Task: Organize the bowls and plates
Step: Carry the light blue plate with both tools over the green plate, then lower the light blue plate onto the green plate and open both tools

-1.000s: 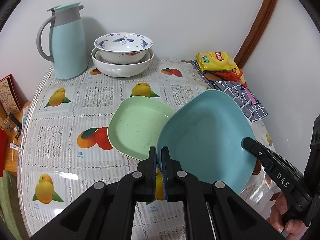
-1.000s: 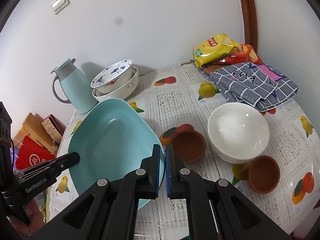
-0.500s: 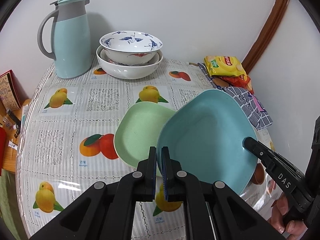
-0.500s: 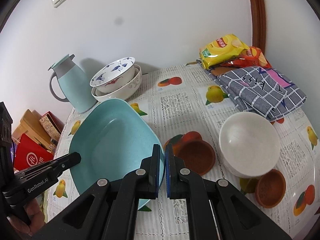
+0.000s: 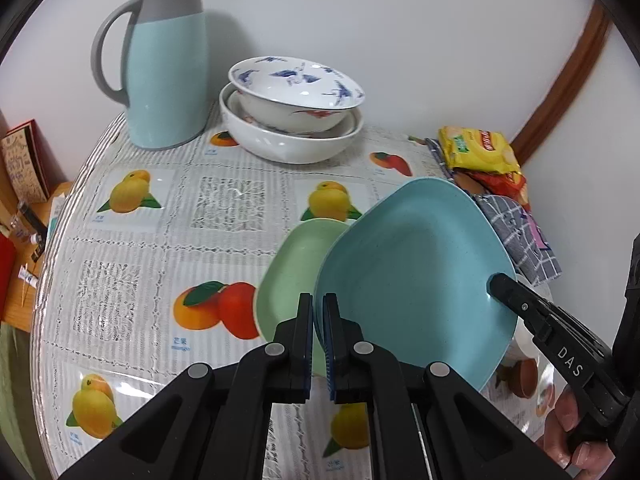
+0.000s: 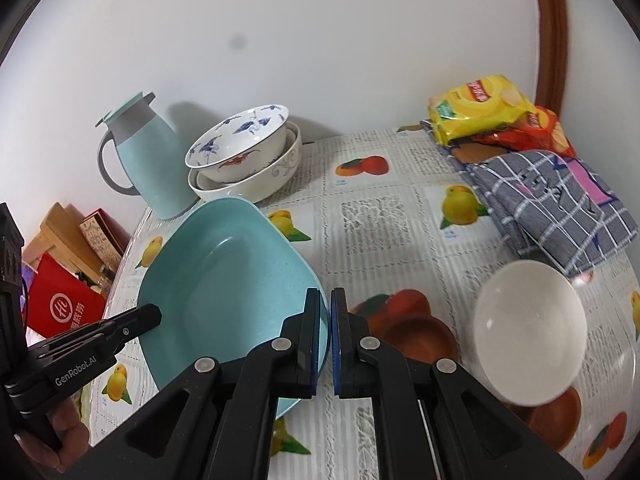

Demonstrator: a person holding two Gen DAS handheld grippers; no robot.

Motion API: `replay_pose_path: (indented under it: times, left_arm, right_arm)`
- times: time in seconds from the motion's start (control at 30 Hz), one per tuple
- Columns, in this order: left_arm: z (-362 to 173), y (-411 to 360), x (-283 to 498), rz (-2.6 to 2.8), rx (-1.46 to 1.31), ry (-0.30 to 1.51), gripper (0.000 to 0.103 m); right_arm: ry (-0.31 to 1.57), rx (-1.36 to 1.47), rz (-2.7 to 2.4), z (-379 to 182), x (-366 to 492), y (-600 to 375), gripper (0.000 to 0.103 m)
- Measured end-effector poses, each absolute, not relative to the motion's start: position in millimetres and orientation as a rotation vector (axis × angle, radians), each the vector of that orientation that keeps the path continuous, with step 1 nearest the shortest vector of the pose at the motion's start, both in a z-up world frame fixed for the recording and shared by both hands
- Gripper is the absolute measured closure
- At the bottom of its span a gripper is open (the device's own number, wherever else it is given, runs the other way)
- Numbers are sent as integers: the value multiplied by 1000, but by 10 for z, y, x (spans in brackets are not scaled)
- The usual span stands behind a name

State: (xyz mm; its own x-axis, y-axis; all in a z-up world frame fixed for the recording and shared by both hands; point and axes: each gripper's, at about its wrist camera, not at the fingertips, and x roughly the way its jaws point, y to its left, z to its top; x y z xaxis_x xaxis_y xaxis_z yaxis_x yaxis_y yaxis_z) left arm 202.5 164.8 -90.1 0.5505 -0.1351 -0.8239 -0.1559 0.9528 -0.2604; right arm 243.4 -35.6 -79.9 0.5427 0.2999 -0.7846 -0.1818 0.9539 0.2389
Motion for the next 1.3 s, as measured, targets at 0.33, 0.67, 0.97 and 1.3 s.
replay_pose_path:
  times: [0.33, 0.67, 0.97, 1.3]
  left_arm:
    - [-1188, 1885, 2177, 75, -378, 1044, 97]
    - [-1460, 1854, 2283, 61, -378, 1101, 96]
    - [-1514, 1840, 2290, 31, -369, 1113, 94]
    - [-1463, 1813, 2219, 13, -337, 1112, 91]
  right_arm:
    - [1004, 88, 327, -1055, 2700, -41, 97]
    - [1051, 35, 305, -1322, 2879, 50, 96]
    - [1052, -26, 301, -1406, 2996, 134, 94]
    - [1031, -124, 296, -1439, 3008, 254, 90]
